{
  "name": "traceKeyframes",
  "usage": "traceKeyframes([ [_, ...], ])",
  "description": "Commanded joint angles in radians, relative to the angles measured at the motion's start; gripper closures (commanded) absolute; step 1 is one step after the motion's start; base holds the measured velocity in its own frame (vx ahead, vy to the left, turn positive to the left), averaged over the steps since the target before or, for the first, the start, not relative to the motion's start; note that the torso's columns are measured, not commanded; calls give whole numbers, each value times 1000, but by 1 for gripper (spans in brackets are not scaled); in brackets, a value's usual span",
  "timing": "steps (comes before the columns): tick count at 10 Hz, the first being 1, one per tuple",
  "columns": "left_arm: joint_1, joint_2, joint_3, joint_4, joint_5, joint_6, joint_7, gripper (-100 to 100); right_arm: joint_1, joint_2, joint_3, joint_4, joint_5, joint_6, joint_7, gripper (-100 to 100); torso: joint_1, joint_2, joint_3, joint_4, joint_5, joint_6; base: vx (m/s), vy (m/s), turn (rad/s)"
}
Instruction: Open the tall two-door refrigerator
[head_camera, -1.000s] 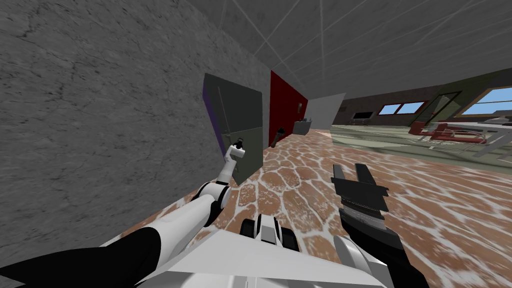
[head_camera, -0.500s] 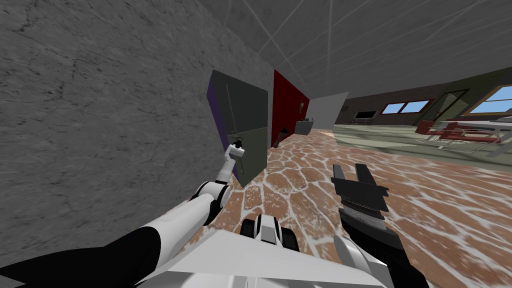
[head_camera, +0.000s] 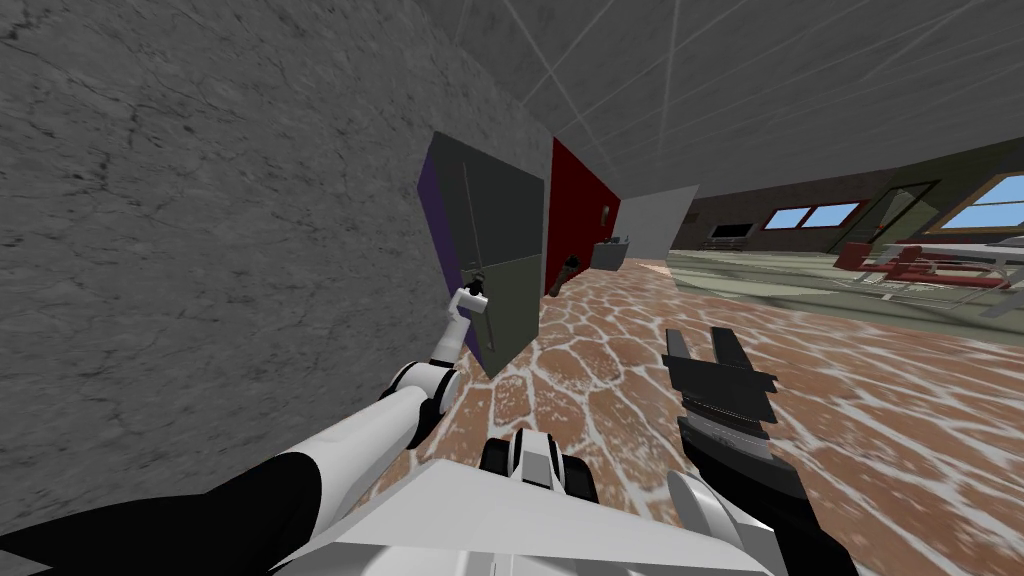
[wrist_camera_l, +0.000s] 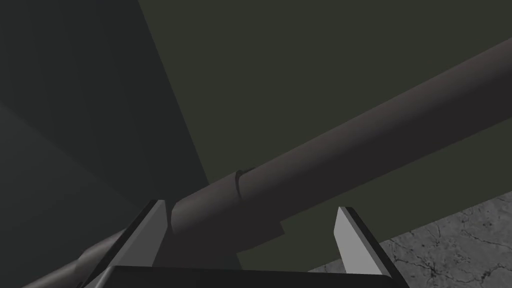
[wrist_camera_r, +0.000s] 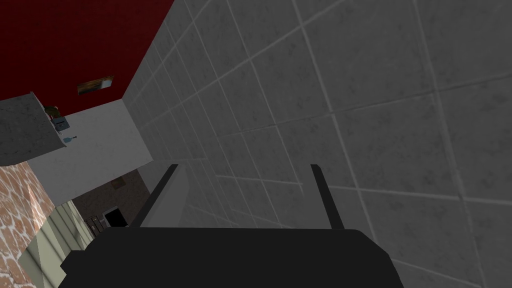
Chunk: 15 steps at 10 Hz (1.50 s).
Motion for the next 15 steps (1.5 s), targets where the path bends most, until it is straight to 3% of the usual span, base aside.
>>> traceKeyframes([
  [1, 4, 2, 11, -16, -22, 13, 9, 100, 0, 0, 0, 0, 0, 0, 0, 0, 2, 2, 1, -2, 2, -1, 10, -144, 38],
  [2, 13, 4, 23, -29, -44, 29, 18, 100, 0, 0, 0, 0, 0, 0, 0, 0, -3, 2, 2, -2, 1, -2, 58, -334, 115],
  [3, 13, 4, 23, -29, -44, 29, 18, 100, 0, 1, 1, 0, 0, 0, 0, 0, -8, 0, 0, -3, 0, -1, 17, -325, 104],
  [7, 47, 9, 70, -80, -130, 93, 53, 100, 0, 1, 1, 0, 0, 0, 0, 0, -1, -5, -3, -1, -1, 3, -6, -391, 81],
  [8, 47, 9, 70, -80, -130, 93, 53, 100, 0, 1, 1, 0, 0, 0, 0, 0, -1, -6, -4, -1, -1, 4, 5, -322, 72],
  [12, 82, 14, 116, -132, -217, 156, 89, 100, 0, 1, 1, 0, 0, 0, 0, 0, -2, -3, -1, -2, 0, 2, -4, -386, 67],
  [14, 82, 15, 114, -132, -213, 151, 88, 100, 0, 1, 0, 0, 0, 0, 0, 0, 11, 0, 0, 0, 3, 1, -16, -215, 28],
  [15, 92, 13, 123, -147, -237, 175, 95, 100, 0, 0, 0, 0, 0, 0, 0, 0, 20, -1, 0, 1, 5, 0, 44, -192, -7],
])
